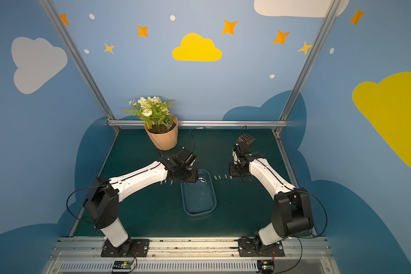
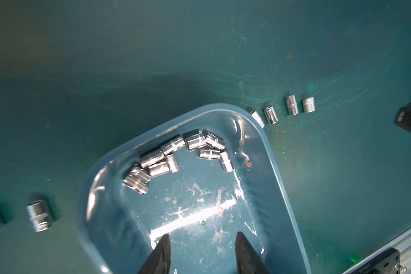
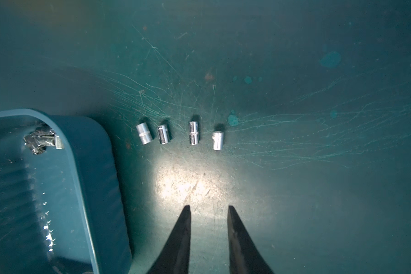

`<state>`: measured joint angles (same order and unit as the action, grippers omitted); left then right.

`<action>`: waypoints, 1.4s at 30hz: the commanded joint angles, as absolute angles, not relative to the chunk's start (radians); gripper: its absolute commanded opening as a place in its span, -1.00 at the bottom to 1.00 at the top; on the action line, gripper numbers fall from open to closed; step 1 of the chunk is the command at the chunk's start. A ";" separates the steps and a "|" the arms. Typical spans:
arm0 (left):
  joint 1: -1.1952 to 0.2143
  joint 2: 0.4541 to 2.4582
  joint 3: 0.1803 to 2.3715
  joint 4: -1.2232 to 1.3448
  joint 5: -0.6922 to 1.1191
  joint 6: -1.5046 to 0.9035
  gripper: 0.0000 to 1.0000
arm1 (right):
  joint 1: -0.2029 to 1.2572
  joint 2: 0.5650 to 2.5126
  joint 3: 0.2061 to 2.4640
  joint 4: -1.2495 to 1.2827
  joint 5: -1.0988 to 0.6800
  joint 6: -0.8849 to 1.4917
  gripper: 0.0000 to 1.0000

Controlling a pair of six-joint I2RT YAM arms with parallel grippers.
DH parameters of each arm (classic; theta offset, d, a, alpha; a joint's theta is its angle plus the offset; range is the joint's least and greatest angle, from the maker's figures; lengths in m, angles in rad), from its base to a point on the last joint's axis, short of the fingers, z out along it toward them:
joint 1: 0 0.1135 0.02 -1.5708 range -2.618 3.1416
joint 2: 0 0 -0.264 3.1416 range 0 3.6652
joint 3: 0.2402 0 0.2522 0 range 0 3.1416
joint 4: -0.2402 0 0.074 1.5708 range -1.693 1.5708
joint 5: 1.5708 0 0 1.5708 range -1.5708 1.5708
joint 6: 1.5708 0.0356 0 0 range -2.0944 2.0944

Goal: Take out the socket from the storage box
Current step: Pick up the socket head from the storage box.

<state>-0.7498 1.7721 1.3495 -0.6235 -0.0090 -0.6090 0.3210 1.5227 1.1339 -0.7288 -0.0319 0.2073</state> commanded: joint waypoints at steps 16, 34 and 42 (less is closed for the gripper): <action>-0.767 2.025 1.523 -0.657 0.043 -0.652 -0.07 | 0.290 1.470 1.072 -0.715 -0.074 0.227 -0.44; -0.760 2.133 1.598 -0.681 0.034 -0.640 -0.15 | 0.277 1.464 1.052 -0.706 -0.087 0.227 -0.44; -0.752 2.152 1.604 -0.685 0.032 -0.636 -0.18 | 0.276 1.470 1.052 -0.701 -0.091 0.230 -0.44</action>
